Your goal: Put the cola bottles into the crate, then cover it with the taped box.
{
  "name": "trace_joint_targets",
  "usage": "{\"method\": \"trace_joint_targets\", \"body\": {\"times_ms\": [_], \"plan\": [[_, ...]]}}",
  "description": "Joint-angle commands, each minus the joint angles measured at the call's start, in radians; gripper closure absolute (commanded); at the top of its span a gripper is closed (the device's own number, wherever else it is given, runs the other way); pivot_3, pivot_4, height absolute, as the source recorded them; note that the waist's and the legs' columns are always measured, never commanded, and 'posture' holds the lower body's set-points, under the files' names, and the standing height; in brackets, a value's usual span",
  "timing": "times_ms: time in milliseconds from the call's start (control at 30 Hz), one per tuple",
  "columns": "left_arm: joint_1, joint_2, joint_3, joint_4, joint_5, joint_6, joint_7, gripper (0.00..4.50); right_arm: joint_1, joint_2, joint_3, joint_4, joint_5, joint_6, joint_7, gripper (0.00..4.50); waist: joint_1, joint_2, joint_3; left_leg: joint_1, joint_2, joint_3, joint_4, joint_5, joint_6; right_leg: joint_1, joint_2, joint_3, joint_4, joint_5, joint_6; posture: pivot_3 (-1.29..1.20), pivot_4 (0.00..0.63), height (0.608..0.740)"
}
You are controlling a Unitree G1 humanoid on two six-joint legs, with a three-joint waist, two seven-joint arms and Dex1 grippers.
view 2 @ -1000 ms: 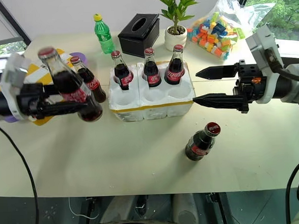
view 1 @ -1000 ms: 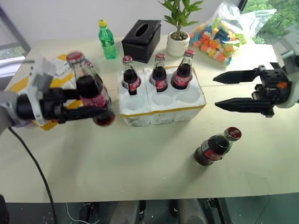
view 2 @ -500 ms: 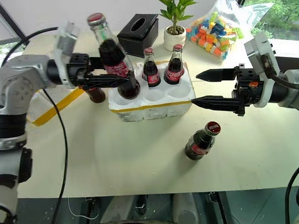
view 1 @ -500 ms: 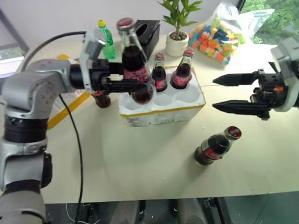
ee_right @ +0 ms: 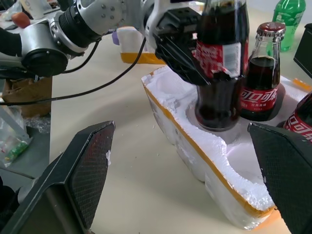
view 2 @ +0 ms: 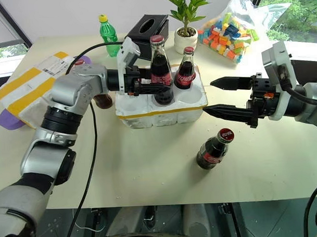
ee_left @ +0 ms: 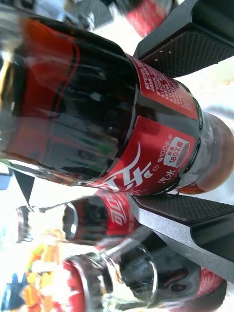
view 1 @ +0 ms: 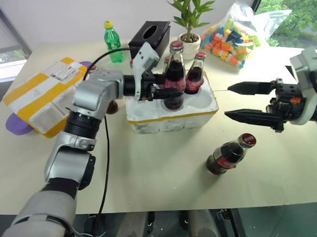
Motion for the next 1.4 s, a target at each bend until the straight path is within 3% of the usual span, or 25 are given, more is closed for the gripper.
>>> {"method": "trace_joint_targets", "body": {"times_ms": [33, 67, 133, 200, 367, 500, 767, 867, 1000, 1200, 1400], "plan": [[-0.032, -0.025, 0.019, 0.011, 0.043, -0.081, 0.019, 1.69, -0.007, -0.004, -0.041, -0.025, 0.019, -0.008, -0.025, 0.00, 0.000, 0.000, 0.000, 0.000, 0.000, 0.000, 0.000, 0.000, 0.000, 0.000, 0.000, 0.000, 0.000, 0.000, 0.000, 0.00, 0.150, 0.732], [-0.025, -0.033, 0.018, 0.018, 0.052, -0.086, 0.024, 1.69, -0.012, -0.003, -0.036, -0.017, 0.014, -0.010, -0.032, 0.00, 0.000, 0.000, 0.000, 0.000, 0.000, 0.000, 0.000, 0.000, 0.000, 0.000, 0.000, 0.000, 0.000, 0.000, 0.000, 0.00, 0.150, 0.732], [-0.015, -0.045, 0.027, 0.015, 0.050, -0.067, 0.030, 0.67, -0.019, -0.004, -0.026, -0.004, 0.005, -0.014, -0.039, 0.00, 0.001, 0.000, 0.000, 0.000, 0.000, 0.000, 0.001, -0.001, 0.001, 0.000, 0.000, 0.000, 0.000, 0.000, 0.000, 0.00, 0.150, 0.732], [-0.004, -0.040, 0.037, -0.020, 0.041, -0.051, 0.028, 0.06, -0.026, -0.005, -0.015, 0.007, -0.003, -0.020, -0.038, 0.00, 0.000, 0.000, 0.000, 0.000, 0.000, 0.000, 0.001, -0.001, 0.001, 0.000, 0.000, 0.000, 0.000, 0.000, 0.000, 0.00, 0.150, 0.732], [0.022, 0.026, 0.095, -0.144, -0.020, 0.050, 0.016, 0.06, -0.064, 0.000, 0.027, 0.047, -0.027, -0.034, -0.033, 0.00, -0.005, 0.000, 0.000, 0.000, 0.000, 0.000, 0.001, -0.001, 0.001, 0.000, 0.000, 0.000, 0.001, 0.000, 0.000, 0.00, 0.150, 0.732], [0.083, 0.139, 0.188, -0.324, -0.128, 0.201, 0.010, 0.06, -0.096, 0.012, 0.062, 0.080, -0.048, -0.046, -0.027, 0.00, -0.006, 0.000, 0.000, 0.000, 0.000, 0.000, 0.001, 0.001, -0.001, -0.002, 0.001, 0.001, 0.004, 0.000, 0.000, 0.00, 0.150, 0.732], [0.150, 0.276, 0.302, -0.481, -0.210, 0.313, 0.055, 0.06, -0.141, 0.037, 0.113, 0.127, -0.082, -0.070, -0.005, 0.00, 0.000, 0.000, 0.000, 0.001, -0.001, 0.000, 0.003, 0.000, 0.000, 0.000, 0.000, 0.001, 0.004, 0.000, 0.000, 0.00, 0.150, 0.732], [0.269, 0.391, 0.416, -0.629, -0.291, 0.383, 0.050, 0.06, -0.153, 0.030, 0.135, 0.152, -0.105, -0.081, 0.021, 0.00, -0.012, 0.000, 0.000, 0.001, -0.001, 0.000, 0.002, 0.000, -0.001, -0.001, 0.000, 0.001, 0.004, 0.000, 0.000, 0.00, 0.150, 0.732], [0.404, 0.455, 0.522, -0.704, -0.297, 0.435, 0.161, 0.06, -0.167, 0.022, 0.131, 0.169, -0.116, -0.079, 0.044, 0.00, -0.011, 0.000, -0.001, 0.001, 0.000, 0.000, 0.000, 0.001, -0.001, -0.001, 0.001, 0.001, 0.004, 0.000, 0.000, 0.00, 0.150, 0.732], [0.643, 0.450, 0.630, -0.741, -0.187, 0.399, 0.363, 0.06, -0.175, 0.016, 0.132, 0.184, -0.136, -0.083, 0.066, 0.00, 0.001, 0.000, -0.001, 0.002, 0.000, 0.000, 0.001, -0.002, 0.002, 0.000, 0.001, 0.001, 0.004, 0.000, 0.000, 0.00, 0.150, 0.732], [0.644, 0.235, 0.590, -0.655, -0.070, 0.296, 0.643, 0.06, -0.190, 0.022, 0.136, 0.188, -0.147, -0.080, 0.071, 0.00, 0.020, -0.001, -0.001, 0.002, -0.001, 0.000, 0.002, -0.002, 0.002, 0.001, 0.000, 0.001, 0.003, 0.000, 0.000, 0.00, 0.150, 0.732]]}}
